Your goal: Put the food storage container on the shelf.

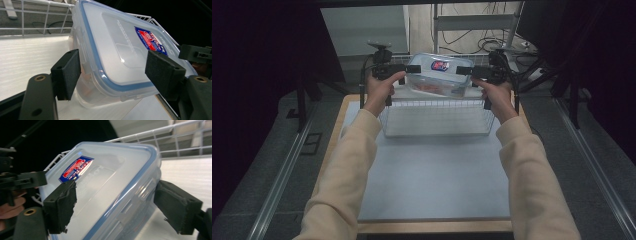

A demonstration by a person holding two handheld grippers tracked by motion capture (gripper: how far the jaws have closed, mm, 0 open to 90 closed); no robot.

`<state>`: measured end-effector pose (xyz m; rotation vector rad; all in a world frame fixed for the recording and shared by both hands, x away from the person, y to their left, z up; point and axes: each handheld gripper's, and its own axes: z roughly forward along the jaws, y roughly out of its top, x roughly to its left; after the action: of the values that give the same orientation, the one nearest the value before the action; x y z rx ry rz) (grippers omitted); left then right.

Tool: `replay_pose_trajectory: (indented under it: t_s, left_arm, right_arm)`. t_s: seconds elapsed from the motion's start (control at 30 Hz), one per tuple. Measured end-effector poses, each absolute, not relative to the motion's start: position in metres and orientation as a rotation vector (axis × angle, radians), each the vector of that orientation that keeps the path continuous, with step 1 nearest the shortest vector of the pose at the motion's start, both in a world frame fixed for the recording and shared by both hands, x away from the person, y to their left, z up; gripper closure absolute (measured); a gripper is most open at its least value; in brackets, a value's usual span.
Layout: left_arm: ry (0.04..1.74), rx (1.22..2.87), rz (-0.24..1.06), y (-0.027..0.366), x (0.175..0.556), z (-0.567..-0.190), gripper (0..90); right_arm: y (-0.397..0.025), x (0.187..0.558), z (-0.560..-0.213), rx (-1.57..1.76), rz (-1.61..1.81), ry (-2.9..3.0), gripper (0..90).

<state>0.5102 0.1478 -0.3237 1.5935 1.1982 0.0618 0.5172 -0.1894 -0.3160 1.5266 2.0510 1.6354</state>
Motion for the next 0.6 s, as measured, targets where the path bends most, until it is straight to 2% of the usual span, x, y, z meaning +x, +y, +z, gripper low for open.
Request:
replay_pose_trajectory:
  t_s: [0.37, 0.6]
  left_arm:
    - [1.131, 1.577, 0.15, 0.159, 0.487, -0.313, 27.6]
    - [1.046, 1.61, 0.225, 0.166, 0.438, -0.311, 24.8]
  right_arm:
    - [-0.205, 0.493, -0.303, 1.422, 1.635, 1.977, 13.6]
    - [-0.223, 0.456, -0.302, 1.293, 1.693, 2.0, 13.7]
